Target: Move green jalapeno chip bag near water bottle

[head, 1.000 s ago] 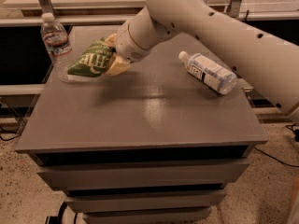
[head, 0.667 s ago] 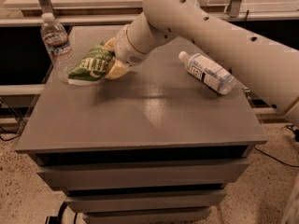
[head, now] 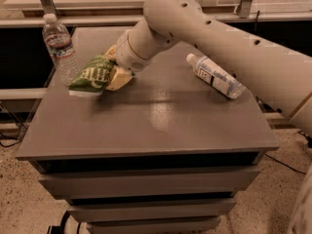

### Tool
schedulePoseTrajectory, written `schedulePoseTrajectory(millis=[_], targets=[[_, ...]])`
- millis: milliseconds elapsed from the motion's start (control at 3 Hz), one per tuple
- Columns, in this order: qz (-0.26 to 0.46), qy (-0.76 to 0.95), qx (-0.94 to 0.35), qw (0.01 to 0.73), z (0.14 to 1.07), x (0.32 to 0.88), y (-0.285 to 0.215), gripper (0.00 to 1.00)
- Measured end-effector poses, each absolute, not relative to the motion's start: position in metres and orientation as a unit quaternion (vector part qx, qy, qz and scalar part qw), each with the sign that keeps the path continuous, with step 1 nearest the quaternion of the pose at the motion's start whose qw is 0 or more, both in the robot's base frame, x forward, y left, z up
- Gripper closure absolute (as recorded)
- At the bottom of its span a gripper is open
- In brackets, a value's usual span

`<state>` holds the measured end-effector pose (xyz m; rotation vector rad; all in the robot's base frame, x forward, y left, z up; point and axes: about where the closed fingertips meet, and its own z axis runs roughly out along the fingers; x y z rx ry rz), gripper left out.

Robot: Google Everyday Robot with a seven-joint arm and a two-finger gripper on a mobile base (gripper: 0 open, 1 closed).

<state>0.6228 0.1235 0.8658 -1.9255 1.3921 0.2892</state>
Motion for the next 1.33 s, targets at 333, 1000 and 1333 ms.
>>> schedulePoseTrajectory(millis=[333,1000,1333], targets=[[0.115,0.535,-0.756,0.359,0.863,0.617,0.13,0.13],[0.149,0.547,-0.738,0.365,0.871,0.61,0.139,0.0],[0.141,0.539,-0.755,0.346,0.912,0.612,0.102,0.0]])
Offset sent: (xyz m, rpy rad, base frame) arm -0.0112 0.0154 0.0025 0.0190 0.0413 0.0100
